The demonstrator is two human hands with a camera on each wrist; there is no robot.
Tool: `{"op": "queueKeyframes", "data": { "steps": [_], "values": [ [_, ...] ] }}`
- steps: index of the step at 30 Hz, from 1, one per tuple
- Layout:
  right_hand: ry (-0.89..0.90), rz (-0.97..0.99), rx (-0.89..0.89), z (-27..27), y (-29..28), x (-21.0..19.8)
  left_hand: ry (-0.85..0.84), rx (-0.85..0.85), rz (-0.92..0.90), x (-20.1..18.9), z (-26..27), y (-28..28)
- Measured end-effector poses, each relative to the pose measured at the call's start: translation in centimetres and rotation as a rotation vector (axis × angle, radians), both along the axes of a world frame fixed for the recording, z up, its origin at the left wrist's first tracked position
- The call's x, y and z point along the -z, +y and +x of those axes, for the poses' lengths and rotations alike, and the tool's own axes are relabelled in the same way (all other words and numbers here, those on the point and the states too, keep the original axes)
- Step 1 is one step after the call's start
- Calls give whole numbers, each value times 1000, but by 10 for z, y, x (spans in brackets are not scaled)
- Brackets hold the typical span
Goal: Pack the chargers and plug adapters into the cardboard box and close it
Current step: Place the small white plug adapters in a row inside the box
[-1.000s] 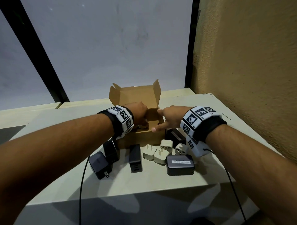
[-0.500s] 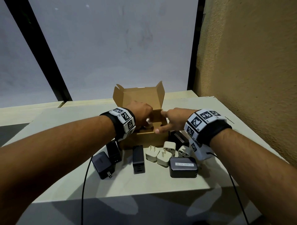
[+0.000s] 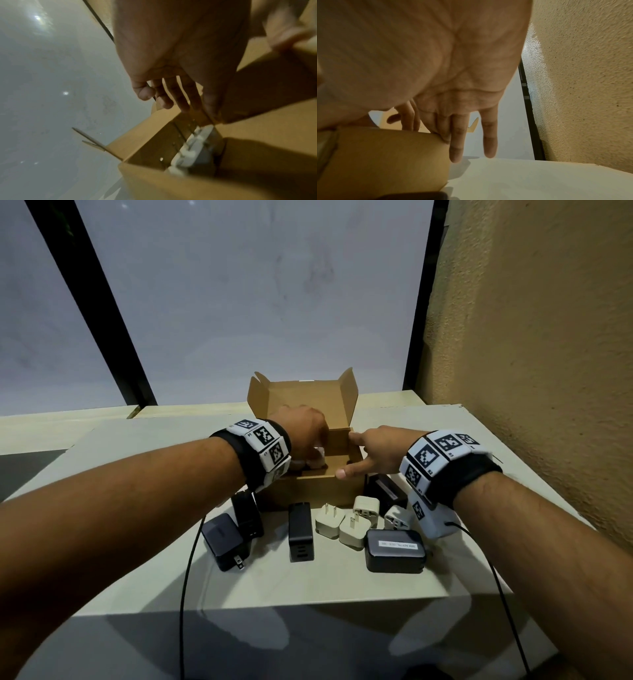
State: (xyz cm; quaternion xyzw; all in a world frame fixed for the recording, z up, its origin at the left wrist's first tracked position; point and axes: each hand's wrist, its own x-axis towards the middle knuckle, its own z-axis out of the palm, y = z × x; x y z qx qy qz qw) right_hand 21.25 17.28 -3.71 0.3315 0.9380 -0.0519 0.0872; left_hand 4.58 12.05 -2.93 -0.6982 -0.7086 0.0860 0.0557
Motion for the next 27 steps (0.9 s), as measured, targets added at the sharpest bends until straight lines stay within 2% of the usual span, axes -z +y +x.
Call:
{"op": "queueKeyframes", "data": {
  "steps": [4, 7, 10, 15, 22, 27],
  "values": [
    [-1, -13, 13, -1, -2, -1, -261, 62, 127, -13, 8, -22],
    [-13, 0, 12, 1, -6, -3, -416, 123, 96, -20, 20, -48],
    [-33, 14, 17, 0, -9, -6, -401, 163, -47, -16, 31, -72],
    [-65, 32, 39, -2, -13, -9, -234, 207, -182, 4, 46, -91],
    [-71, 28, 54, -3, -12, -8, -173, 200, -136, 17, 53, -90],
    [-78, 40, 38, -3, -10, -7, -252, 216, -104, 5, 49, -84]
  ]
}}
